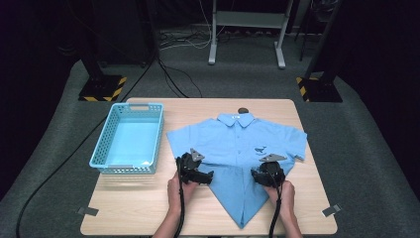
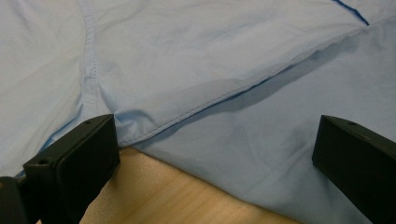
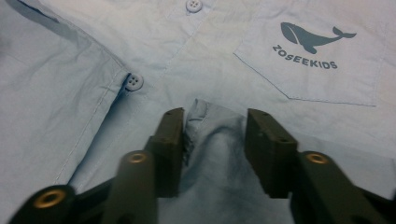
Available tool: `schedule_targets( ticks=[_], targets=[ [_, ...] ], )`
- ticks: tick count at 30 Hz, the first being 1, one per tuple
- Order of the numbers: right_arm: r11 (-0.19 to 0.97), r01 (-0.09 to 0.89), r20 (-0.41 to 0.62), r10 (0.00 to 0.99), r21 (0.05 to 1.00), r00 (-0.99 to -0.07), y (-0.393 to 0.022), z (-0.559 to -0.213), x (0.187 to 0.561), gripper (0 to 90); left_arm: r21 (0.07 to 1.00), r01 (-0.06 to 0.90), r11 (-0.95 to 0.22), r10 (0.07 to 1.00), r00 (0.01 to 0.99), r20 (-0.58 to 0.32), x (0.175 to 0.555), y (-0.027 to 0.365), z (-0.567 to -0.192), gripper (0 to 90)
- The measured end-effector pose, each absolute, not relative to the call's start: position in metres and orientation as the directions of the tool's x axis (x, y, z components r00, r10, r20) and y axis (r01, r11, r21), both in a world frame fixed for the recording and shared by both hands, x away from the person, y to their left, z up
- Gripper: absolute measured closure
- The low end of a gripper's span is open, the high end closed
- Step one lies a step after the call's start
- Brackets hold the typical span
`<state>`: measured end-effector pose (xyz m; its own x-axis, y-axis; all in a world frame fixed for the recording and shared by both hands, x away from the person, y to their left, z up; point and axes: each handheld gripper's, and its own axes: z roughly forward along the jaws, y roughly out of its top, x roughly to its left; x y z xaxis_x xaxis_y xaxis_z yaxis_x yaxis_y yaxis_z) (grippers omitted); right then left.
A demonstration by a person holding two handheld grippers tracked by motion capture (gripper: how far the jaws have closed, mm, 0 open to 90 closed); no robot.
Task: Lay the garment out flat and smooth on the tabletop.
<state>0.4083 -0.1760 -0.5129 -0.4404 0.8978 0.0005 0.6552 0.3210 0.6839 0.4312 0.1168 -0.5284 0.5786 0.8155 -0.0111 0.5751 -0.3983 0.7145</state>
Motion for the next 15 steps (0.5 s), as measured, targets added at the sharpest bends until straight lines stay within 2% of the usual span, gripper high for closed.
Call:
schedule_targets(
  ticks=[8,15],
  targets=[
    [0.294,0.654,0.007,0.909,0.697,-0.416,-0.1784,-0.5137,0.4057,80.3,0.714,0.574,-0.4,0.814,0.58,-0.01,0.4314,0.1168,-0.5283,0.0],
    [0.282,0.65,0.001,0.917,0.706,-0.4,-0.1778,-0.5146,0.4019,85.3,0.714,0.574,-0.4,0.814,0.581,-0.01,0.4315,0.1168,-0.5283,0.0]
  ],
)
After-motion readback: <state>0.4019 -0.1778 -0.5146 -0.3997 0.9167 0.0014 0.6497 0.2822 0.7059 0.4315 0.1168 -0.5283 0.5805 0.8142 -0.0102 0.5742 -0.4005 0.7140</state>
